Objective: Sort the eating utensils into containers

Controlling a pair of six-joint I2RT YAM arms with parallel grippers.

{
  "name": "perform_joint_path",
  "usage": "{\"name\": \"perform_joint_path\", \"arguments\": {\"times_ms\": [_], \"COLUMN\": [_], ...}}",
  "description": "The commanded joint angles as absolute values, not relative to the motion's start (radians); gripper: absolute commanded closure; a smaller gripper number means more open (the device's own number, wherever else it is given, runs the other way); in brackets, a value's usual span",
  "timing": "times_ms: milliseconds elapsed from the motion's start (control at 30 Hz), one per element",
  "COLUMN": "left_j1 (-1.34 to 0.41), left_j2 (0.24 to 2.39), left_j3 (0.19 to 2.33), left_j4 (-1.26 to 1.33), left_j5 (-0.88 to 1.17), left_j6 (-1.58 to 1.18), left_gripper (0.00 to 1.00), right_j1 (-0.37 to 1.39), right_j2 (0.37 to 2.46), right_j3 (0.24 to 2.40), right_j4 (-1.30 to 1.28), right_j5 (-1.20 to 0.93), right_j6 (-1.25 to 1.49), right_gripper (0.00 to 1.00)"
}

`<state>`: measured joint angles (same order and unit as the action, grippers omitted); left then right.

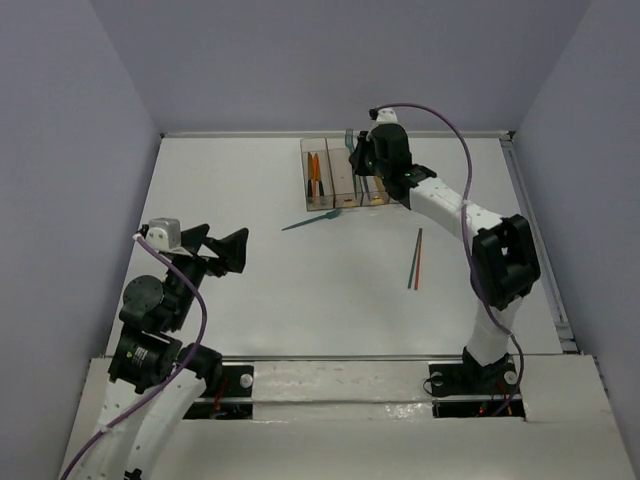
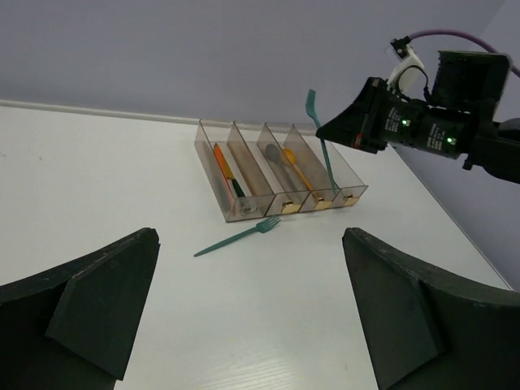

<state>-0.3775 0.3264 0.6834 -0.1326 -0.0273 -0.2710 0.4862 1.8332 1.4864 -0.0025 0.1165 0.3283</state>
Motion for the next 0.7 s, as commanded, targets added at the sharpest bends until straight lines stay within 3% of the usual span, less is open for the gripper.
{"name": "perform_joint_path", "arguments": {"times_ms": [0, 300, 467, 567, 633, 667], "left_j1": [-0.371, -0.371, -0.371, -0.371, -0.371, -0.371], "left_j2": [0.341, 0.341, 0.344, 0.347, 0.348, 0.348], "left_j3": [0.723, 0.724, 0.724, 0.724, 0.723, 0.723], "left_j4": [-0.092, -0.092, -0.089, -0.087, -0.087, -0.087], "left_j5": [-0.020, -0.017, -0.012, -0.012, -0.011, -0.011], "left_j6": [-0.262, -0.261, -0.259, -0.261, -0.261, -0.261], "left_gripper": [0.01, 0.01, 0.01, 0.01, 0.01, 0.01], "right_j1": [0.492, 0.492, 0.492, 0.492, 0.492, 0.492], "right_j2": [1.966, 2.223, 2.264, 2.286, 2.280, 2.267], "right_j3": [1.675, 1.957, 1.989, 2.023, 2.023, 2.019], "right_j4": [-0.035, -0.115, -0.097, -0.118, -0.117, -0.120], "right_j5": [0.078, 0.156, 0.187, 0.205, 0.216, 0.216], "right_j6": [0.224, 0.178, 0.202, 0.202, 0.202, 0.206], "right_gripper": [0.94, 0.91, 0.69, 0.61, 0.52, 0.41]}}
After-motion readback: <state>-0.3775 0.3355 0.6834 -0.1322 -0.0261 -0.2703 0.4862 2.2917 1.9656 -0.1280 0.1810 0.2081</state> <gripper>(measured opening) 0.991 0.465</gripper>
